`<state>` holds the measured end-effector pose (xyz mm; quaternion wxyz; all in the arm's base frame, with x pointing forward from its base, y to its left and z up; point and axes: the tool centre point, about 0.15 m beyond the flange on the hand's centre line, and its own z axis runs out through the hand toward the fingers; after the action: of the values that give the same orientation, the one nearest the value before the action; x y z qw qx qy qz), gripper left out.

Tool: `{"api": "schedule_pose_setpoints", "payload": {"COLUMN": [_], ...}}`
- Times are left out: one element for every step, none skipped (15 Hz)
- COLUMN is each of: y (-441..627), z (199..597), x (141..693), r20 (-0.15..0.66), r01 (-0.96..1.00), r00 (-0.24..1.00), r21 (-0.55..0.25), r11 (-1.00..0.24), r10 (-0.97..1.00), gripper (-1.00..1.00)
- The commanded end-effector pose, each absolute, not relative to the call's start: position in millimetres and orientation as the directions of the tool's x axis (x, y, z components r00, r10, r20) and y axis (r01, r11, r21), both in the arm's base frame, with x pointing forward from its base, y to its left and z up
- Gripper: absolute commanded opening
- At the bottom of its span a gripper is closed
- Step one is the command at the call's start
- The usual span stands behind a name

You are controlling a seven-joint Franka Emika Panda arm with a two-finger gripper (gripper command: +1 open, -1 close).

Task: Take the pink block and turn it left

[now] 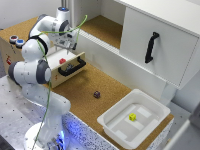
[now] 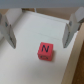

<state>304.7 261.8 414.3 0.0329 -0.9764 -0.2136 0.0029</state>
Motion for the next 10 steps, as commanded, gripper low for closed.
{"api": "schedule_pose_setpoints", "payload": {"y": [267,266,266,265,265,264,263,262,262,262], "z": [362,355,348,340,333,328,322,319,316,314], "x": [318,317,316,312,309,306,302,302,302,306], "r20": [-0.052,-0.056,-0.063,-0.071,-0.071,-0.076,-0.083,-0.074,-0.069,-0.057], "r01": [0.31,0.307,0.304,0.296,0.289,0.283,0.268,0.256,0.247,0.25], "r00": [0.946,0.946,0.946,0.947,0.95,0.951,0.955,0.959,0.962,0.963], "r21": [-0.158,-0.161,-0.167,-0.175,-0.175,-0.177,-0.18,-0.179,-0.185,-0.176], "r11": [-0.938,-0.938,-0.938,-0.939,-0.941,-0.943,-0.947,-0.95,-0.951,-0.952], "r10": [0.321,0.319,0.318,0.312,0.305,0.3,0.286,0.273,0.263,0.263], "gripper": [1.0,1.0,1.0,1.0,1.0,1.0,1.0,1.0,1.0,1.0]}}
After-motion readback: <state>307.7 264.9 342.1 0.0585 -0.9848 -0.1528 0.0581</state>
